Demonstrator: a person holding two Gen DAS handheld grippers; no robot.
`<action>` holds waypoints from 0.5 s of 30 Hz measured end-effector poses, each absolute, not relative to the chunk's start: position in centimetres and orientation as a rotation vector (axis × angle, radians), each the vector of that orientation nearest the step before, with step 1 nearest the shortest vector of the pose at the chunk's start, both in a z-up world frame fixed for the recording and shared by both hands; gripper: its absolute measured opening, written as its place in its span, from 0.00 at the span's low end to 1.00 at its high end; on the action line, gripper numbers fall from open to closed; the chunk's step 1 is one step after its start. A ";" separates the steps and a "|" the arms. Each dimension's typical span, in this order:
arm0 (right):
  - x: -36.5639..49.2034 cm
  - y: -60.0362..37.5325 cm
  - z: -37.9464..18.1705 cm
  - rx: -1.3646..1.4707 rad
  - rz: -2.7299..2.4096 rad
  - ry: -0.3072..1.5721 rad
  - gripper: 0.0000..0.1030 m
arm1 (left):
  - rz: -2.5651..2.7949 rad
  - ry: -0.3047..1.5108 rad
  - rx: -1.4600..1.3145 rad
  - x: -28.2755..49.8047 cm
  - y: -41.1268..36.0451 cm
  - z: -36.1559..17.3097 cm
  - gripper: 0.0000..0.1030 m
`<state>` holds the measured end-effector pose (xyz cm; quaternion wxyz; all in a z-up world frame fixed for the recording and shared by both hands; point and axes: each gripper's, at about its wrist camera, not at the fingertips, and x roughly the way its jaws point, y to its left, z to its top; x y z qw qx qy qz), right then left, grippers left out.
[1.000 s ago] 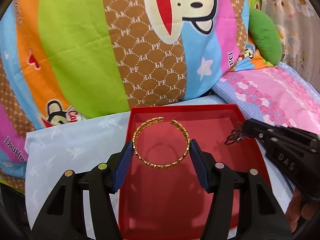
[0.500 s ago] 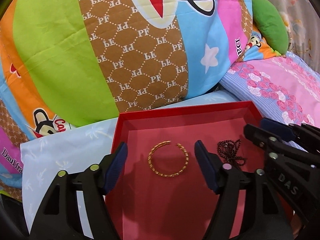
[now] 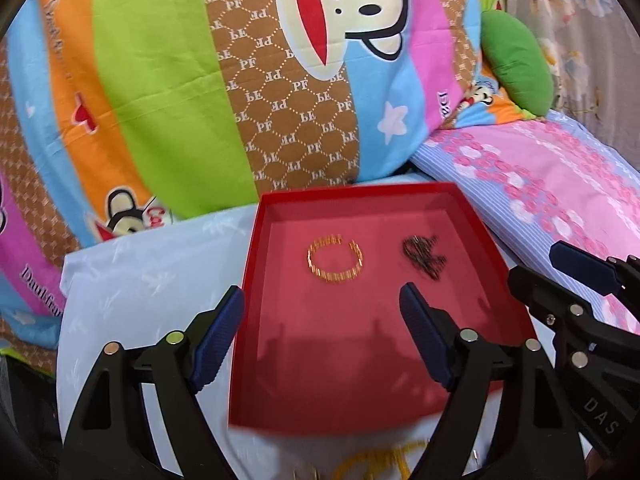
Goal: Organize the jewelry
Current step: 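Withdraw both tools from the box back over the remaining jewelry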
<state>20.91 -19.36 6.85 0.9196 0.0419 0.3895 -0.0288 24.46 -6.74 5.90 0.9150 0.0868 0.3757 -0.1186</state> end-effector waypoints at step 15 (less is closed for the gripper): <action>7.9 -17.9 4.4 0.088 -0.086 0.843 0.45 | -0.257 0.805 0.153 12.4 -5.2 3.4 0.75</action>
